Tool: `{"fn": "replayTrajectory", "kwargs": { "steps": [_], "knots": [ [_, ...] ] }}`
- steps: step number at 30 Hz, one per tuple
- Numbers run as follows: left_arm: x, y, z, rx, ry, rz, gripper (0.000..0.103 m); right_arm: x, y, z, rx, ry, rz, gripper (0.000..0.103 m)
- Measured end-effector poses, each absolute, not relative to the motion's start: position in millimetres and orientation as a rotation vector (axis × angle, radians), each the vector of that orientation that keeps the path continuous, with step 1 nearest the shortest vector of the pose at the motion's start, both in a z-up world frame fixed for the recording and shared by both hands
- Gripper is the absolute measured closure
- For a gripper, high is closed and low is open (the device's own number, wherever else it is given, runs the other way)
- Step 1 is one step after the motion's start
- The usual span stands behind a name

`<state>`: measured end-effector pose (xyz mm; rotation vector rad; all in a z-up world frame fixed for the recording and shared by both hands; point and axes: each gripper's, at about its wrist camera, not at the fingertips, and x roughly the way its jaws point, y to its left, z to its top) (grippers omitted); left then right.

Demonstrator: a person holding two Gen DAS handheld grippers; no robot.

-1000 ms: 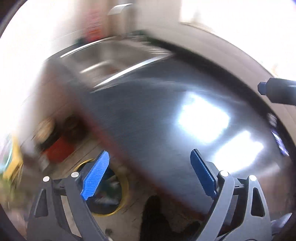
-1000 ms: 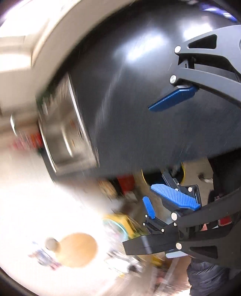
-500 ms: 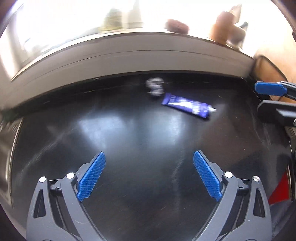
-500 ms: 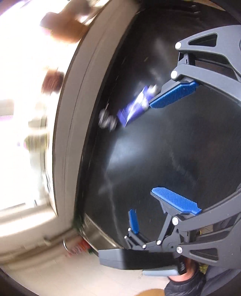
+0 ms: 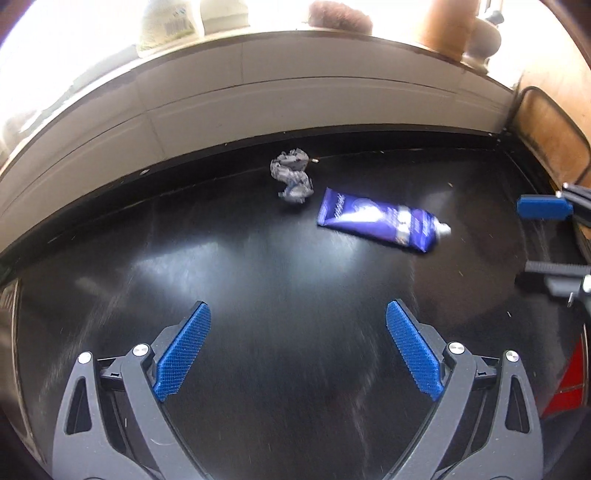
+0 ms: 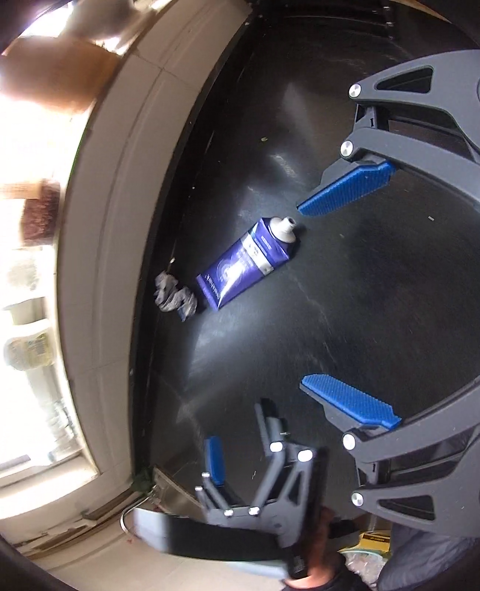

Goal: Collect trash

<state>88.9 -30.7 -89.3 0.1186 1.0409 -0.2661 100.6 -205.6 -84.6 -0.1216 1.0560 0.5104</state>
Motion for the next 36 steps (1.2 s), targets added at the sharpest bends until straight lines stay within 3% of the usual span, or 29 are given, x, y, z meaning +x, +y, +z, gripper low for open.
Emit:
{"fn": "replayTrajectory", "kwargs": {
  "steps": [16, 19, 20, 21, 22, 23, 33, 34, 36],
  "knots": [
    [247, -53, -158, 0.073, 1.075, -0.330, 0.011, 196, -170, -181, -0.346, 1.136, 0.592, 0.018],
    [251, -55, -160, 0.076, 1.051, -0.339, 0.018, 198, -168, -184, -0.377, 1.119, 0.611, 0.020],
    [250, -56, -159, 0.087, 1.040, -0.347, 0.030, 197, -168, -183, -0.379, 1.111, 0.623, 0.022],
    [249, -57, -158, 0.095, 1.034, -0.353, 0.046, 196, -168, -181, -0.378, 1.099, 0.632, 0.030],
    [247, -58, -157, 0.107, 1.028, -0.362, 0.057, 195, -168, -179, -0.377, 1.095, 0.640, 0.043],
    [246, -58, -156, 0.113, 1.029, -0.367, 0.065, 192, -167, -178, -0.386, 1.096, 0.641, 0.048],
    [185, -41, -103, 0.097, 0.988, -0.285, 0.066, 151, -172, -145, -0.303, 1.079, 0.584, 0.053],
    [174, -36, -97, 0.091, 0.985, -0.270, 0.066, 144, -175, -137, -0.290, 1.070, 0.575, 0.090],
    [150, -28, -87, 0.077, 0.982, -0.245, 0.066, 130, -180, -127, -0.251, 1.071, 0.550, 0.090]
  ]
}}
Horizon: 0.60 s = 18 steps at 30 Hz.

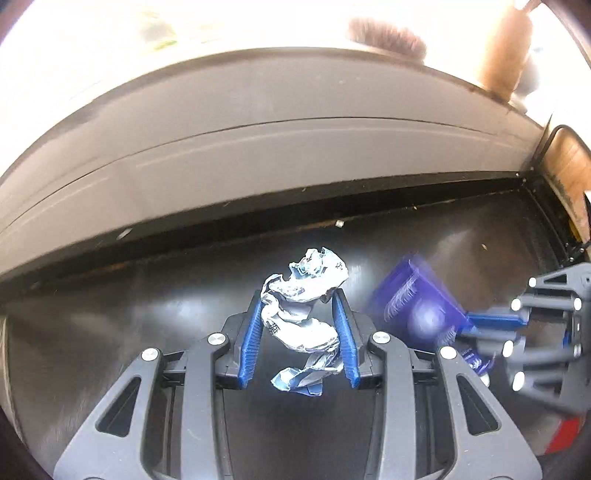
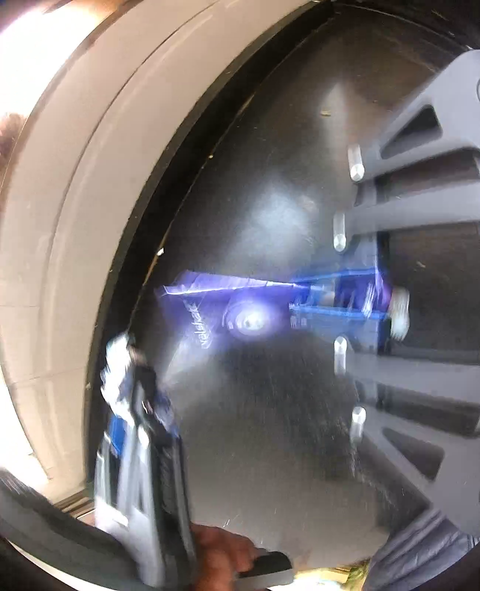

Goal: Collect trash

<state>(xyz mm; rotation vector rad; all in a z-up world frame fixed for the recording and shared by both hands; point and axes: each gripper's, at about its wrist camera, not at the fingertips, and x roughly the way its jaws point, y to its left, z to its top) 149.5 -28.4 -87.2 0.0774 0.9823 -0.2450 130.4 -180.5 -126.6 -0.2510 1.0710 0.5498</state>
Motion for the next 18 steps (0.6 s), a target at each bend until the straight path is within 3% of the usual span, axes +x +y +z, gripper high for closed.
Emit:
{"fn": "replayTrajectory", "kwargs": {
  "steps": [4, 11, 12, 14, 15, 18],
  "knots": [
    [104, -9, -77, 0.051, 0.992, -0.199, 0.066, 105, -184, -125, -0.226, 1.081, 0.551, 0.098],
    [34, 10, -80, 0.013, 1.031, -0.152, 0.066, 79, -192, -125, -0.202, 1.098, 0.545, 0.099],
    [30, 10, -80, 0.010, 1.034, -0.151, 0.066, 76, -193, -125, -0.201, 1.097, 0.546, 0.095],
    [19, 13, -81, 0.002, 1.036, -0.143, 0.066, 70, -198, -126, -0.235, 1.094, 0.556, 0.046],
    [16, 13, -82, -0.001, 1.038, -0.141, 0.066, 69, -200, -123, -0.253, 1.065, 0.564, 0.009],
    [3, 12, -79, -0.010, 1.032, -0.125, 0.066, 68, -196, -119, -0.380, 1.029, 0.630, 0.010]
  ]
}}
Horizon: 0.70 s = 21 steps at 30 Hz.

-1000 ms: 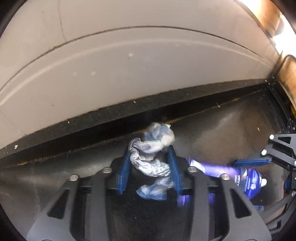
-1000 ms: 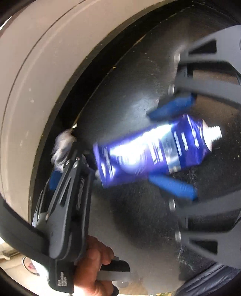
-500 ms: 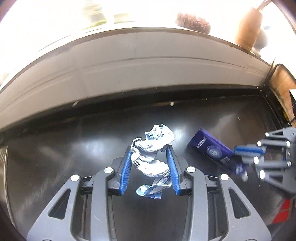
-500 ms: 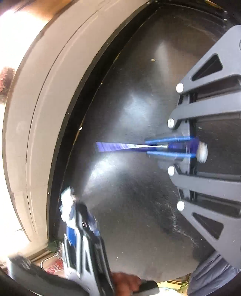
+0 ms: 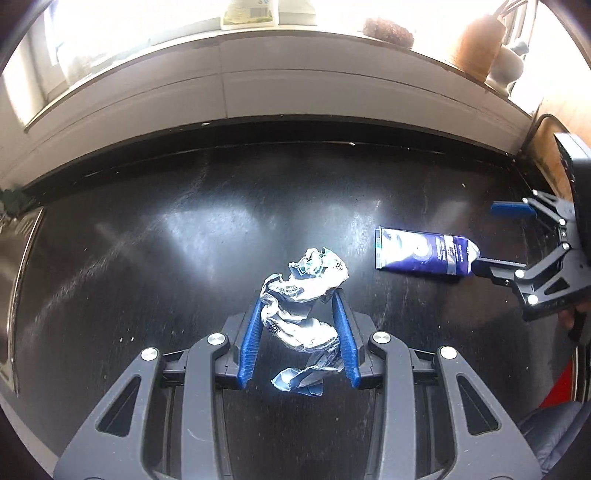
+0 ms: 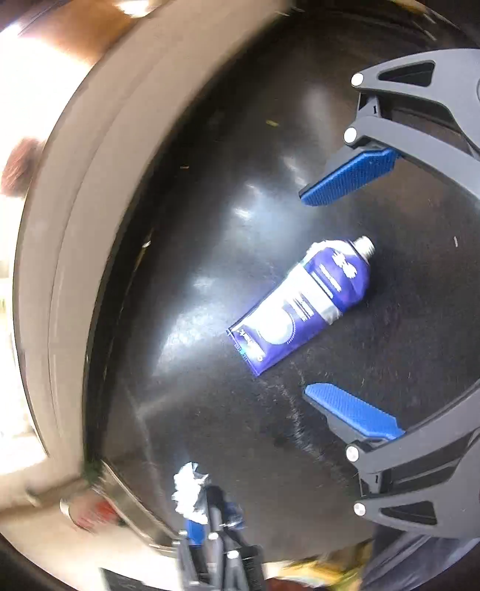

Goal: Collect trash

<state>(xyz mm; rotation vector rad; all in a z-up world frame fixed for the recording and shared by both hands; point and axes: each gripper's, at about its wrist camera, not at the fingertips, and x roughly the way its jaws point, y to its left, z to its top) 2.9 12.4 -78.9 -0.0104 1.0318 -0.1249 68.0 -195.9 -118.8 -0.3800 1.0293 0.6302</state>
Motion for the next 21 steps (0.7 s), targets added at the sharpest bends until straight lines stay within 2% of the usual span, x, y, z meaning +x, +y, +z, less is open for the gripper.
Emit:
{"fn": "replayTrajectory", "kwargs": {
  "steps": [3, 7, 11, 12, 13, 14, 21],
  "knots": [
    [-9, 16, -79, -0.033, 1.035, -0.104, 0.066, 80, -184, -134, -0.460, 1.071, 0.697, 0.010],
    [-24, 18, -83, -0.067, 1.045, -0.069, 0.066, 95, -175, -161, -0.569, 1.123, 0.749, 0.025],
    [-38, 22, -87, -0.100, 1.054, -0.026, 0.066, 94, -169, -176, -0.601, 1.148, 0.786, 0.028],
    [-40, 23, -88, -0.109, 1.056, -0.018, 0.066, 92, -171, -176, -0.585, 1.149, 0.802, 0.032],
    [-42, 25, -89, -0.119, 1.061, -0.008, 0.066, 91, -173, -176, -0.558, 1.152, 0.813, 0.043],
    [-42, 25, -90, -0.125, 1.063, -0.003, 0.066, 90, -173, -175, -0.549, 1.154, 0.807, 0.049],
    [-39, 24, -89, -0.125, 1.079, 0.008, 0.066, 71, -180, -153, -0.389, 1.166, 0.790, 0.052]
  ]
}}
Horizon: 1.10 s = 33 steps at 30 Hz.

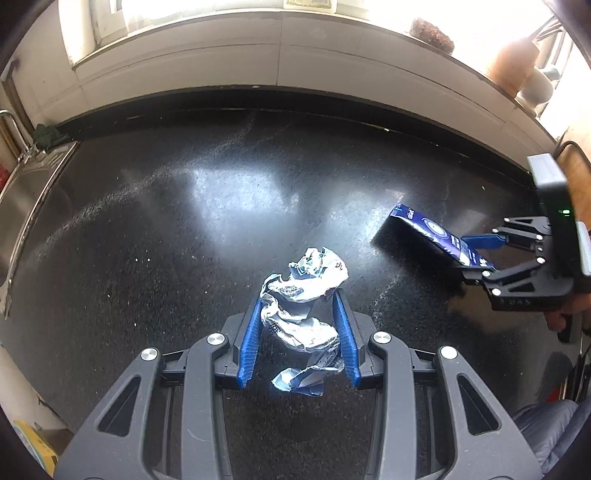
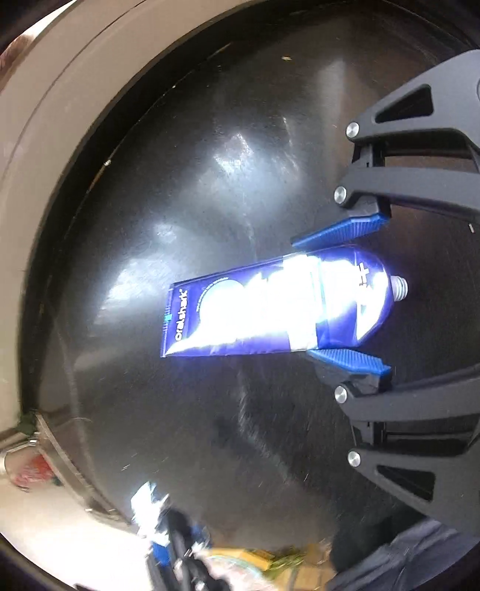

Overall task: Collect trash
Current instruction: 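Carry silver wrapper and toothpaste tube over the bin and open both tools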

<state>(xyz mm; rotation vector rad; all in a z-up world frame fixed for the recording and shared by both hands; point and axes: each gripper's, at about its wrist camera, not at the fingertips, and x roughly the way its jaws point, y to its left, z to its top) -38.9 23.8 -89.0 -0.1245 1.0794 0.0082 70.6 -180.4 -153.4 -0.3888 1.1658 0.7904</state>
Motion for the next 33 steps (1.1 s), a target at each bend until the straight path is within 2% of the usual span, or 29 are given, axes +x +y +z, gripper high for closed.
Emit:
{"fn": "replayTrajectory", "kwargs": {
  "steps": [10, 15, 24, 33],
  "knots": [
    [-44, 33, -81, -0.122, 1.054, 0.009, 0.066, 47, -140, -111, -0.370, 1.095, 0.846, 0.052],
    [-70, 65, -74, -0.157, 1.020, 0.103, 0.066, 29, -79, -81, -0.426, 1.048, 0.956, 0.052],
    [-199, 170, -72, -0.304, 0.947, 0.465, 0.066, -57, 85, -60, -0.557, 0.999, 1.301, 0.052],
    [-349, 241, -115, -0.560, 0.925, 0.824, 0.066, -186, 230, -86, -0.718, 1.104, 1.616, 0.052]
  ]
}}
